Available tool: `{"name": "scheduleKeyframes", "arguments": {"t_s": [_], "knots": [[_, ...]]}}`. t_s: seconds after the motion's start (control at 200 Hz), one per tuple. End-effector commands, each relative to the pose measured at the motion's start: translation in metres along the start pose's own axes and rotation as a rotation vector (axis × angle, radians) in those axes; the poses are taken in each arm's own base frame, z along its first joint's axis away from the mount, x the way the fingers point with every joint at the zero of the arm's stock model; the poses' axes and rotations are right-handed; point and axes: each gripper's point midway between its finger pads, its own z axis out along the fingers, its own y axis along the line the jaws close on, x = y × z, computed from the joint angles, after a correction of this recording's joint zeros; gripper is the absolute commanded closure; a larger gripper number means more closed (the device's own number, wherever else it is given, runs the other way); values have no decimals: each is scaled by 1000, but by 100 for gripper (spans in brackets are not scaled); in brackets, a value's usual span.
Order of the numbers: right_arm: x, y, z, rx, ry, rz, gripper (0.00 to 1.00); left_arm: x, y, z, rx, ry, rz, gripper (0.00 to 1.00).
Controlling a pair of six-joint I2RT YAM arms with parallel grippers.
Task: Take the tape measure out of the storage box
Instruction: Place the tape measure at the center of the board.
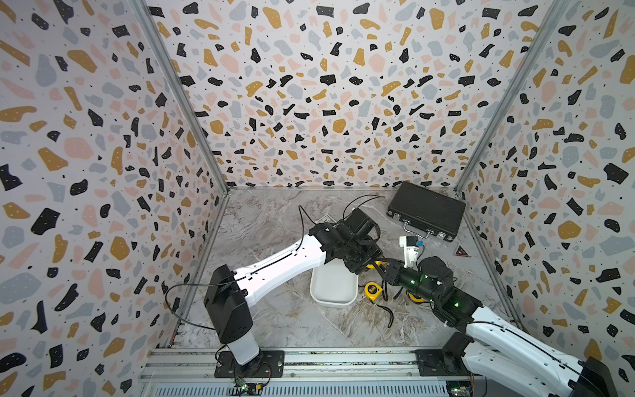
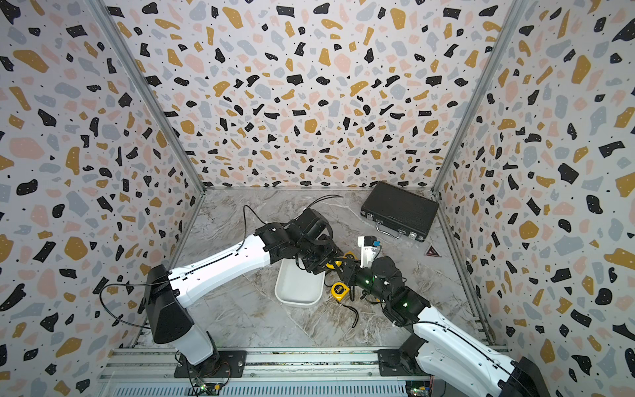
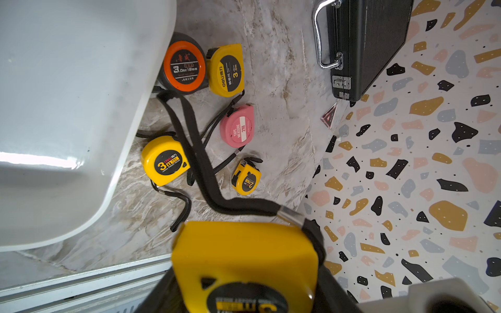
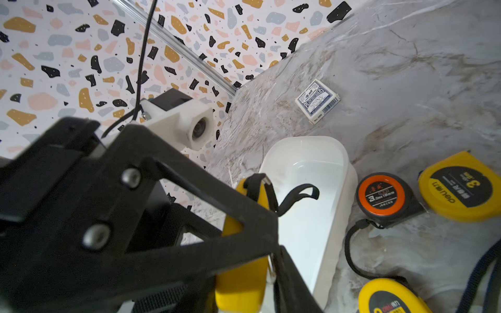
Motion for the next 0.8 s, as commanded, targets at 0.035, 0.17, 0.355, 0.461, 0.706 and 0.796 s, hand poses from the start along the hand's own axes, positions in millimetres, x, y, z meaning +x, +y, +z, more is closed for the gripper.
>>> {"name": "scheduleKeyframes", "arguments": {"t_s": [0.035,0.17,0.355,0.461,0.706,0.796], "knots": [[-5,-6,-1,41,-30,-6,89,8,-19,-17,98,16,37,55],[-9,-20,-5,104,-36,-1,90,-7,-14,-27,74,-33,85,1],[-31,-49,-13,188,-55,64,91,-36,7,-56,5,-150,177,0],[-50,-72,-21,240,-84,115,91,-49,23,-70,-32,-207,242,0],[-82,-137,-33,361,-170,220,91,-69,86,-86,-141,-311,343,0],[-85,-159,-33,390,-176,250,91,-72,107,-89,-160,-319,355,0]]}}
